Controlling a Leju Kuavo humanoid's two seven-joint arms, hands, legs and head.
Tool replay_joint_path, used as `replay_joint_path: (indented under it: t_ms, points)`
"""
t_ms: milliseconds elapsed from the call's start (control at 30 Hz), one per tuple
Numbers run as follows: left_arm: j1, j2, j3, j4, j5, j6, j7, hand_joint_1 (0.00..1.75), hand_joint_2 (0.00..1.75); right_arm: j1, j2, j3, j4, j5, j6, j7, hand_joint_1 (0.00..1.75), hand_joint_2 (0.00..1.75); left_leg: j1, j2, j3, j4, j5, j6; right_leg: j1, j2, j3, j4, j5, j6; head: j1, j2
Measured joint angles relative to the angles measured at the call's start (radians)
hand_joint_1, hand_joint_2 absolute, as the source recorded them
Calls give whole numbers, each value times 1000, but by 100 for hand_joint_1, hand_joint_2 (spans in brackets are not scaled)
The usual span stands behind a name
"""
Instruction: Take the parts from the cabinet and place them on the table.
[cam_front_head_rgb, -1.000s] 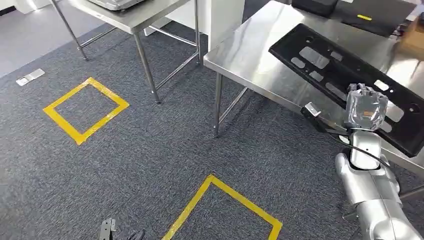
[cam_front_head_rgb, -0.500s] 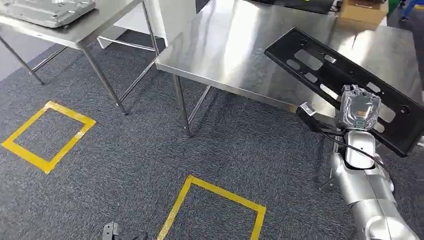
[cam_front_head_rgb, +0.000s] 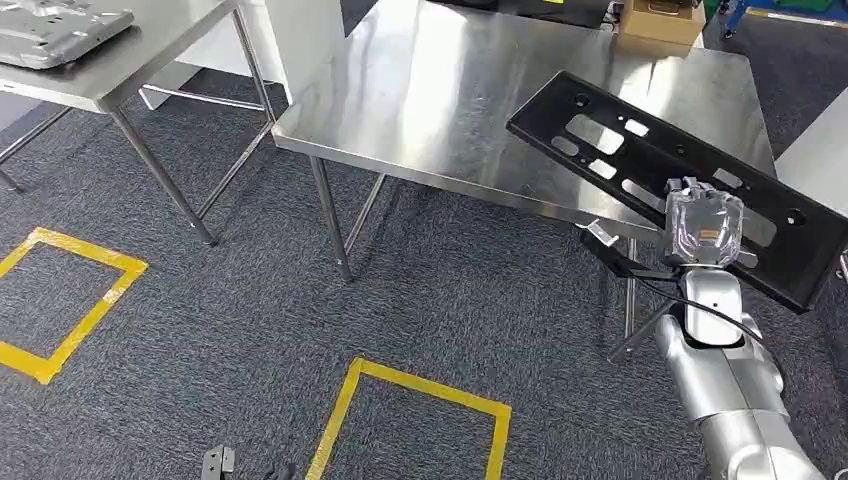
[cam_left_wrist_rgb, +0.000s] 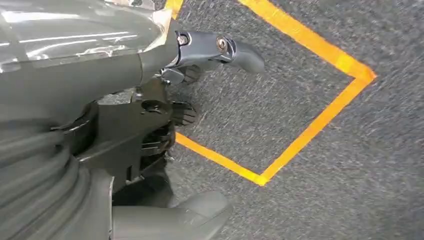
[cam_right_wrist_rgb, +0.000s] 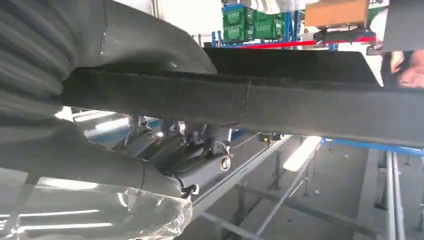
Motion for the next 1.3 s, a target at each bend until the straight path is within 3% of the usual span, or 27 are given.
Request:
replay_joint_path:
  t_ms: [33, 100, 200, 233, 267, 400, 433, 533, 567, 600, 667, 700, 733, 767, 800, 833, 867, 933, 1000, 1033, 1100, 1133, 1167, 1200, 1233, 1267, 1300]
  points:
    - [6, -1, 2, 0, 2, -1, 0, 0, 175, 0, 1, 7, 0, 0, 5, 0, 175, 175, 0, 4, 1, 1, -3, -1, -3, -2, -38, 70, -18, 5, 0, 0]
    - [16, -2, 6, 1, 8, -2, -2, 0, 175, 0, 5, 19, 0, 0, 12, 0, 175, 175, 2, 9, 8, 2, -11, -8, -14, -7, -45, 64, 2, 24, -1, 0]
    - [21, -3, 11, 1, 15, -3, -3, 0, 175, -4, 7, 36, 0, 0, 12, -3, 175, 175, 10, 12, 31, 7, -36, -31, -34, -34, 92, -203, 116, 69, 2, 0]
    - [21, 2, 16, 3, 18, -4, -5, 0, 175, -14, 10, 44, 5, 0, 14, -3, 175, 175, 3, 14, 30, 11, -46, -42, -24, -36, 114, -217, 97, 64, 11, 0]
    - [22, 0, 19, 3, 21, -5, -5, 0, 175, -18, 12, 51, 5, 0, 15, -3, 175, 175, 1, 15, 31, 11, -49, -47, -20, -21, 110, -221, 94, 43, 8, 0]
    - [24, 0, 26, 3, 24, -6, -5, 0, 175, -33, 19, 71, 8, 0, 23, -1, 175, 175, 14, 19, 39, 14, -71, -67, -26, -12, 124, -219, 71, 2, -2, 0]
    - [23, 0, 26, 3, 24, -6, -6, 0, 175, -41, 20, 75, 10, 0, 26, 0, 175, 175, 14, 16, 21, 60, -84, -68, -25, -12, 134, -219, 63, -9, -8, 0]
    - [28, -1, 27, 4, 24, -1, -5, 0, 175, -59, 31, 91, 18, 0, 37, 3, 175, 175, 13, 15, -138, 305, -160, -74, -16, -5, 156, -219, 40, -31, -11, 0]
    - [32, -2, 28, 4, 24, 0, -5, 0, 175, -59, 35, 94, 21, 0, 40, 3, 175, 175, 13, 15, -181, 348, -154, -71, -12, -1, 167, -219, 31, -32, -11, 0]
    - [34, -2, 29, 5, 24, 1, -5, 0, 175, -59, 37, 99, 24, 0, 42, 3, 175, 175, 11, 14, -198, 337, -116, -64, -8, 3, 180, -219, 21, -32, -11, 0]
    - [37, -1, 32, 5, 25, 1, -5, 0, 175, -60, 42, 106, 28, 0, 44, 3, 175, 175, 2, 10, -168, 192, 17, -43, -1, 9, 213, -219, -2, -31, -11, 0]
    - [38, 0, 34, 6, 25, 1, -5, 0, 175, -60, 44, 108, 28, 0, 44, 3, 175, 175, -6, 3, -142, 95, 86, -24, 1, 11, 228, -221, -14, -31, -11, 0]
    - [40, 5, 34, 10, 25, 2, -5, 0, 175, -57, 49, 109, 32, 0, 44, 3, 175, 175, -12, -7, -125, 65, 91, 0, -7, 10, 228, -230, -24, -30, -6, 0]
    - [43, 5, 34, 14, 25, 3, -4, 0, 175, -65, 49, 112, 37, 0, 44, 3, 175, 175, -18, -4, -105, 54, 85, 6, 12, 15, 242, -237, -28, -21, -1, 0]
    - [41, 7, 35, 14, 25, 3, -4, 0, 175, -66, 50, 113, 40, -1, 47, 3, 175, 175, -26, -2, -91, 30, 70, 14, -8, 15, 246, -244, -28, -16, -10, 0]
    - [41, 6, 35, 13, 25, 2, -4, 0, 175, -64, 50, 114, 40, -1, 47, 3, 175, 175, -27, 0, -80, 4, 62, 19, -1, 15, 256, -239, -19, -6, -17, 0]
    - [41, 5, 35, 13, 27, 3, -4, 0, 175, -65, 50, 115, 40, -1, 47, 3, 175, 175, -29, 7, -66, -13, 61, 21, 2, 15, 255, -237, -4, 17, -15, 0]
    - [41, 3, 35, 13, 27, 2, -5, 0, 175, -68, 51, 118, 42, 0, 47, 3, 175, 175, -20, 2, -17, -55, 62, 19, 2, 2, 206, -156, 14, 25, -16, 0]
    - [41, 2, 37, 14, 27, 2, -5, 0, 175, -62, 50, 121, 51, -1, 47, 3, 175, 175, -13, 1, 17, -77, 50, 15, 0, 0, 117, -10, -9, 5, -15, 0]
    - [44, -1, 37, 14, 27, 2, -4, 0, 175, -56, 50, 121, 55, -1, 47, 3, 175, 175, -11, 0, 34, -82, 38, 11, 1, 0, 78, 34, -52, -7, -14, 0]
    - [49, -5, 37, 15, 27, 2, -3, 0, 175, -51, 50, 124, 60, -1, 47, 3, 175, 175, -4, -2, 62, -82, 14, -1, -5, -1, 34, 36, -107, -2, -15, 0]
    - [50, -6, 37, 15, 27, 2, -3, 0, 175, -51, 50, 124, 61, -2, 47, 3, 175, 175, 0, -3, 81, -82, -1, -9, -13, -4, 33, -13, -104, 20, -15, 0]
    - [49, -7, 37, 15, 27, 2, -3, 0, 175, -51, 48, 124, 62, -2, 47, 3, 175, 175, 6, -4, 99, -81, -16, -17, -23, -10, 45, -86, -71, 50, -15, 0]
    - [50, -7, 37, 15, 27, 2, -3, 0, 175, -51, 48, 124, 63, -2, 47, 3, 175, 175, 12, -4, 115, -79, -32, -26, -34, -20, 60, -169, -4, 82, -14, 0]
    - [52, -5, 39, 15, 27, 2, -3, 0, 175, -48, 47, 124, 67, -2, 47, 3, 175, 175, 10, -3, 123, -75, -52, -38, -48, -40, 72, -251, 103, 117, -12, 0]
    - [53, -2, 39, 18, 27, 2, -3, 0, 175, -50, 48, 126, 72, -2, 48, 3, 175, 175, 13, -1, 146, -57, -77, -44, -39, -70, 72, -281, 156, 110, -7, 0]
    - [53, -2, 39, 17, 27, 2, -4, 0, 175, -51, 50, 130, 72, -2, 48, 2, 175, 175, 5, 2, 138, -69, -91, -54, -25, -61, 95, -261, 138, 69, -5, 0]
